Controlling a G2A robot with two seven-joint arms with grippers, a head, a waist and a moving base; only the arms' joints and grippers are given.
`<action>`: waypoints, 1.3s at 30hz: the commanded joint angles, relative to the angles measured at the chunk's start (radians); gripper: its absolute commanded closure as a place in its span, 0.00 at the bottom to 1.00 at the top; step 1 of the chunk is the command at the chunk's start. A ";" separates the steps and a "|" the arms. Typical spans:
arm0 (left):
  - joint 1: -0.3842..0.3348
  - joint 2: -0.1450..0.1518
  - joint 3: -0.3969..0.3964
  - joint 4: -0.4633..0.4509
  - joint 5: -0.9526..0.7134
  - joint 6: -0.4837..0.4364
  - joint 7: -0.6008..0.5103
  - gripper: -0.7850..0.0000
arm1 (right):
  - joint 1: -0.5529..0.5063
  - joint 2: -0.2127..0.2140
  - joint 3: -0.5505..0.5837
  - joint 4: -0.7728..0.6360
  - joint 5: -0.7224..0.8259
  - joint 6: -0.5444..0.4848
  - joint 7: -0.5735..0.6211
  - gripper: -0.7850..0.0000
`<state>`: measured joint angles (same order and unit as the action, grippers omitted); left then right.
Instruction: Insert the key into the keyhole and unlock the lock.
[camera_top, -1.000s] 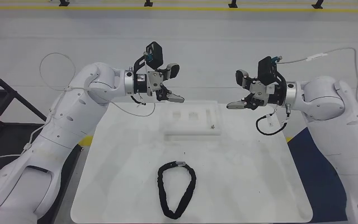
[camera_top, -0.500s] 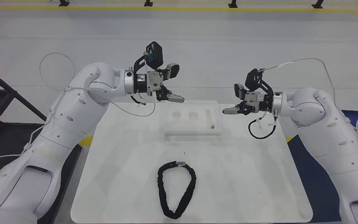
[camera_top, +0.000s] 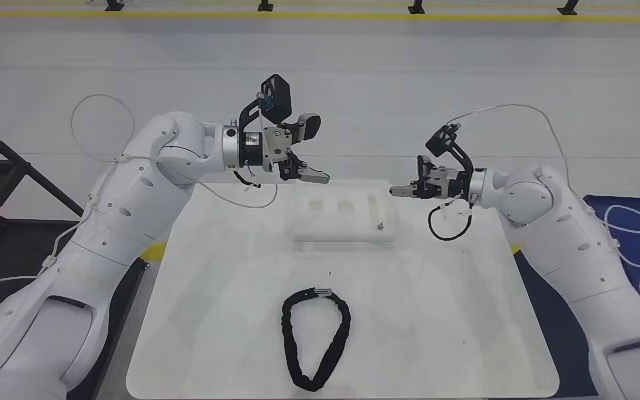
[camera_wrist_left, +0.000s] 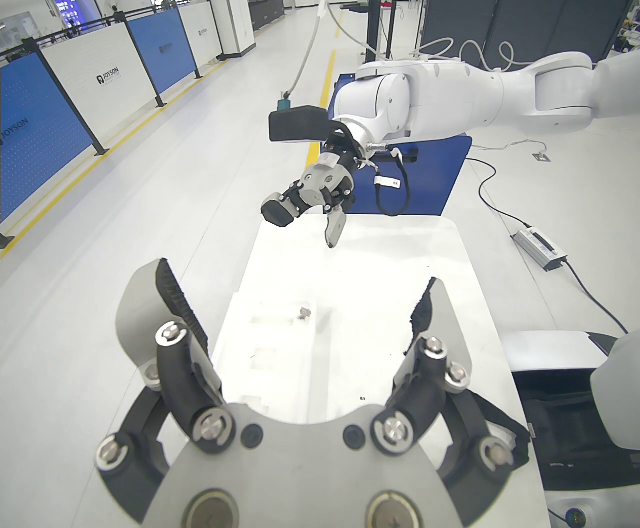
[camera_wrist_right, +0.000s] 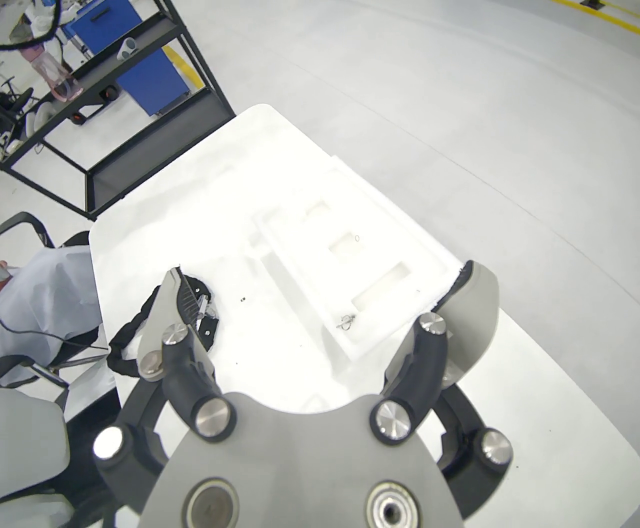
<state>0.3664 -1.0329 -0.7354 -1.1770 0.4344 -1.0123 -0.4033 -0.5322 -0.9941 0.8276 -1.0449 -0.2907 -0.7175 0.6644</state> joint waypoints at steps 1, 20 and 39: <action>0.000 0.000 0.000 0.000 0.000 0.000 0.000 0.00 | 0.007 -0.008 -0.009 0.010 0.009 0.034 0.001 0.00; 0.000 0.000 0.000 0.000 0.000 0.000 0.000 0.00 | 0.062 -0.109 -0.147 0.122 0.015 0.292 0.083 0.00; 0.000 0.000 0.000 0.000 0.000 0.000 0.000 0.00 | 0.106 -0.233 -0.269 0.293 0.061 0.411 0.195 0.00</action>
<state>0.3664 -1.0329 -0.7354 -1.1770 0.4344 -1.0123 -0.4033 -0.4257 -1.2281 0.5577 -0.7502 -0.2300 -0.3068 0.8599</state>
